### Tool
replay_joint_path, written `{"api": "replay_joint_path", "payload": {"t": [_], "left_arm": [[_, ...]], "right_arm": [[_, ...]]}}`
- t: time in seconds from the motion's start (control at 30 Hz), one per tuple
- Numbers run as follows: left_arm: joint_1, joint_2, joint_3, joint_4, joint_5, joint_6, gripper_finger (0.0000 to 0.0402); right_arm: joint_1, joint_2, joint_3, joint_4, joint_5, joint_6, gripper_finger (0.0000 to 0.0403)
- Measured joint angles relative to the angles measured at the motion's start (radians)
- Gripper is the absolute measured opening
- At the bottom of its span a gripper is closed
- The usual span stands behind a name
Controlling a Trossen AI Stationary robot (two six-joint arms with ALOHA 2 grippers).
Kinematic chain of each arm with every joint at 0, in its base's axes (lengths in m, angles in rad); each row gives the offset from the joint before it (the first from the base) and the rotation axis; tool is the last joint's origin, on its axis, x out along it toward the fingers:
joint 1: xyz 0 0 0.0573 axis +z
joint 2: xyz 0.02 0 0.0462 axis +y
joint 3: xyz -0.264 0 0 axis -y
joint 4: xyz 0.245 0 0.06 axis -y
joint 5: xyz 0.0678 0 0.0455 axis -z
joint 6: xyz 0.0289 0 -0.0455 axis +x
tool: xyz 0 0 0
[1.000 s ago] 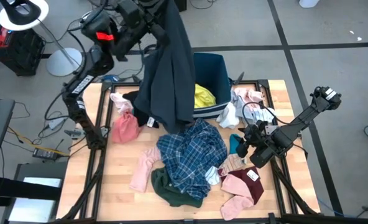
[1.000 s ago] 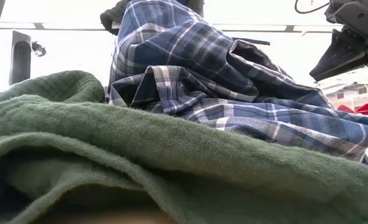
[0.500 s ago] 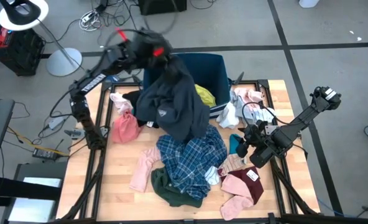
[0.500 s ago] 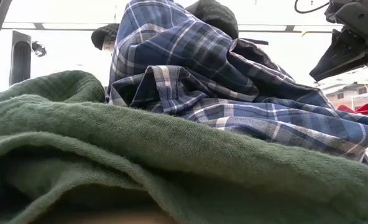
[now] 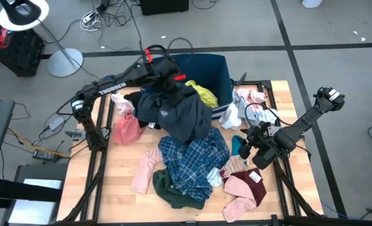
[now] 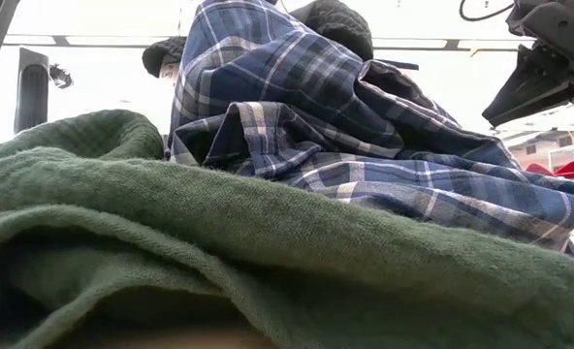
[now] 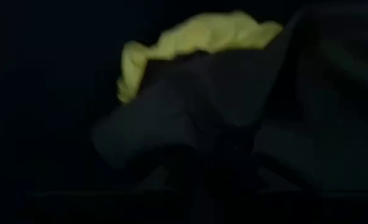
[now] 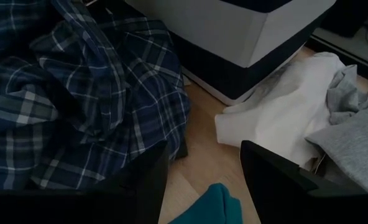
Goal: Sort clothes
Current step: Put the dark blue shorts into the blue laundry bin
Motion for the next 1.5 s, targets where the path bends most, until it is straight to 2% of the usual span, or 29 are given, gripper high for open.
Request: {"api": "replay_joint_path", "payload": {"t": [0.17,0.3,0.6,0.8,0.97,1.33,1.5], "left_arm": [[0.002,0.0,-0.118,0.071,0.026,-0.061,0.014],[0.002,-0.002,-0.188,0.142,-0.029,-0.101,0.0165],[0.006,-0.002,-0.368,0.313,-0.065,-0.189,0.0168],[0.011,0.006,-0.444,0.323,-0.064,-0.206,0.0168],[0.01,-0.004,-0.406,0.3,-0.064,-0.178,0.0168],[-0.021,-0.083,-0.117,0.144,-0.104,-0.075,0.0168],[-0.056,-0.142,-0.064,0.069,-0.116,-0.058,0.0168]], "right_arm": [[0.0,0.0,0.0,0.0,0.0,0.0,0.0201],[0.0,0.0,0.0,0.001,0.0,0.0,0.0201],[0.0,0.0,0.0,0.002,0.0,0.002,0.0201],[0.0,0.0,0.0,0.006,0.0,0.002,0.0201],[0.0,0.0,0.0,0.009,0.0,0.002,0.0201],[0.0,0.0,0.0,0.008,-0.004,0.002,0.0201],[0.0,0.0,0.0,0.005,-0.007,0.002,0.0201]]}}
